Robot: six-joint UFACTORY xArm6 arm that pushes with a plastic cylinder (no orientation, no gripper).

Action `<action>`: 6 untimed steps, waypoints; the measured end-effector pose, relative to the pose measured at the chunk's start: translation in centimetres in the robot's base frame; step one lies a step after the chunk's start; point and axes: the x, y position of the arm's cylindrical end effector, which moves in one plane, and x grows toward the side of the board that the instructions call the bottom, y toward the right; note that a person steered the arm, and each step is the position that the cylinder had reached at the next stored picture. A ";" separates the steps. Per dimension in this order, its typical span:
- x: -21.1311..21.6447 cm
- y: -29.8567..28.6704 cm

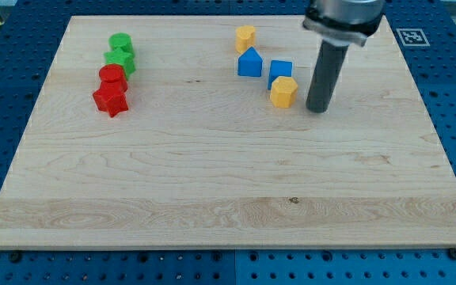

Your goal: Slide the yellow heart slightly left

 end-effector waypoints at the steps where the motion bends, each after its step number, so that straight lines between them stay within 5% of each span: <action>1: -4.9 -0.4; 4: -14.2 -8.7; 6: -15.5 -15.8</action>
